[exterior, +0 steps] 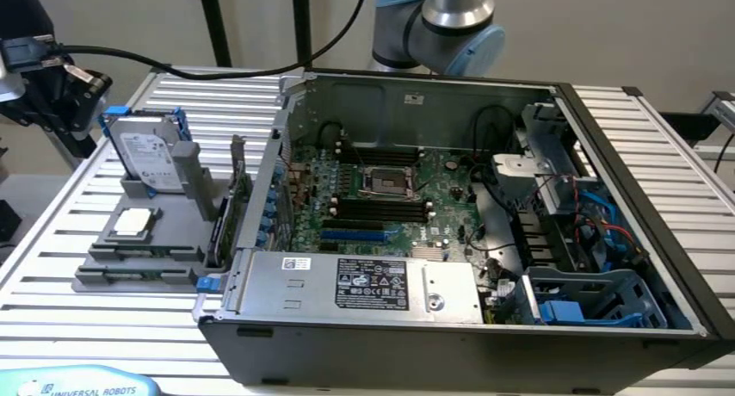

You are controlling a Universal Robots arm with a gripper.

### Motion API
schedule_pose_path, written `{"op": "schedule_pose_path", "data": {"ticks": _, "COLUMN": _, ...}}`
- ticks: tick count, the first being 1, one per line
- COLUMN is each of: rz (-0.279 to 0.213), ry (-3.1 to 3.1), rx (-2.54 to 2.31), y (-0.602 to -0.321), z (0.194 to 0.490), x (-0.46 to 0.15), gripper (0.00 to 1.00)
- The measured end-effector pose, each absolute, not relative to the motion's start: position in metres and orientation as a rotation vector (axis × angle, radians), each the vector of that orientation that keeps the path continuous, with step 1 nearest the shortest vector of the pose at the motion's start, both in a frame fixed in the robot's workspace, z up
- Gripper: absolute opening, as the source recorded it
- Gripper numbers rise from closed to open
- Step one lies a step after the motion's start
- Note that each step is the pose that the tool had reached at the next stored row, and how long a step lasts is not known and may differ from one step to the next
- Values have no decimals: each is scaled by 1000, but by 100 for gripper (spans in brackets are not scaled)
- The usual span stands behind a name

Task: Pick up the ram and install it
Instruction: 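Pick up the ram and move it above insertion slot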

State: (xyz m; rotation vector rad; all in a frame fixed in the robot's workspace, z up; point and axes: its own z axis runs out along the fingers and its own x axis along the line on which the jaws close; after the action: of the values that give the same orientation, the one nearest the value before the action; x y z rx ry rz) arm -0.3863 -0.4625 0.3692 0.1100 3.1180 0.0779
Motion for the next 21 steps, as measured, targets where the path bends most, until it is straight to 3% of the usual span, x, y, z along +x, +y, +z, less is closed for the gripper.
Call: {"op": "schedule_pose_path", "data": {"ticks": 21, "rz": 83, "ry": 3096, "rx": -454, "y": -462, "z": 365, "x": -386, "gripper": 11}}
